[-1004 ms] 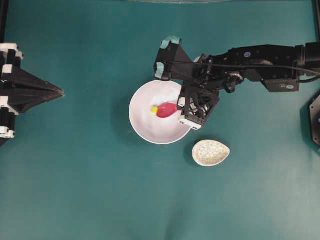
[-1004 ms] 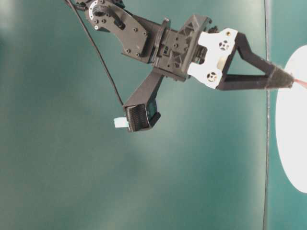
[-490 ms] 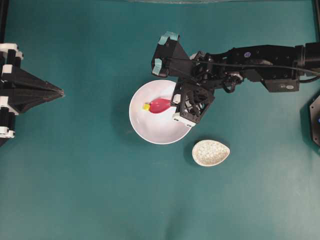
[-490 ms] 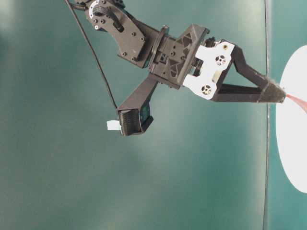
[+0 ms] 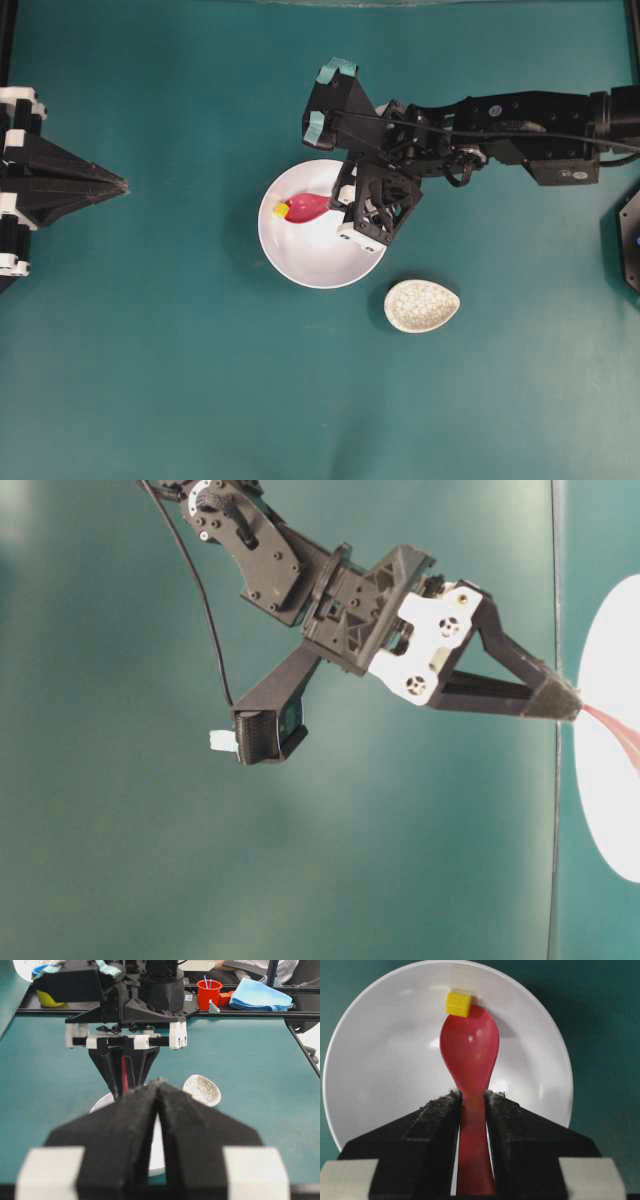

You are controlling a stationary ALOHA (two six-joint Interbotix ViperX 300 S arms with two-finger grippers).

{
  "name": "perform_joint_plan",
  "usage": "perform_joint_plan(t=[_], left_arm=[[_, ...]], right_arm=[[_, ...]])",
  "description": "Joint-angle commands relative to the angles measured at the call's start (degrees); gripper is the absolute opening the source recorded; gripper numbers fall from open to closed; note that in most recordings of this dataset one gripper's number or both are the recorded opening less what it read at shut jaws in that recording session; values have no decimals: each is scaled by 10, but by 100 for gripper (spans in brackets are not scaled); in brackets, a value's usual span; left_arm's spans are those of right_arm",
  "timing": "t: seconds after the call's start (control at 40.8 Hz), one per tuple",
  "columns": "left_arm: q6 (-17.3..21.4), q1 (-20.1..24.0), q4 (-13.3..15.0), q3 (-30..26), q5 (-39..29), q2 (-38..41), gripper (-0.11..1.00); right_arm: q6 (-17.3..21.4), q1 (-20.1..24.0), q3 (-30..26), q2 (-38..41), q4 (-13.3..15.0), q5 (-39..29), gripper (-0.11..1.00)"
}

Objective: Scoop the yellow hexagonal prism block from the bowl with a spoon using the right arm.
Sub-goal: 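Push the spoon bowl under the yellow block along the bowl floor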

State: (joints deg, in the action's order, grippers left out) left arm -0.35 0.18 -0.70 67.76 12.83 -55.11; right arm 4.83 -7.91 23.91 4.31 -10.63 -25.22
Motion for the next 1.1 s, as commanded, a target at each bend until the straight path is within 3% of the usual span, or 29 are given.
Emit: perform_joint_plan(t=[0.0,1.078], left_arm=[[-1,0,-1,-17,2,3,4],[-2,0,-1,-17,-4,3,4]], right_arm=[[0,3,-2,-9,-1,14,25],[7,24,60,-10,-8,153,25]])
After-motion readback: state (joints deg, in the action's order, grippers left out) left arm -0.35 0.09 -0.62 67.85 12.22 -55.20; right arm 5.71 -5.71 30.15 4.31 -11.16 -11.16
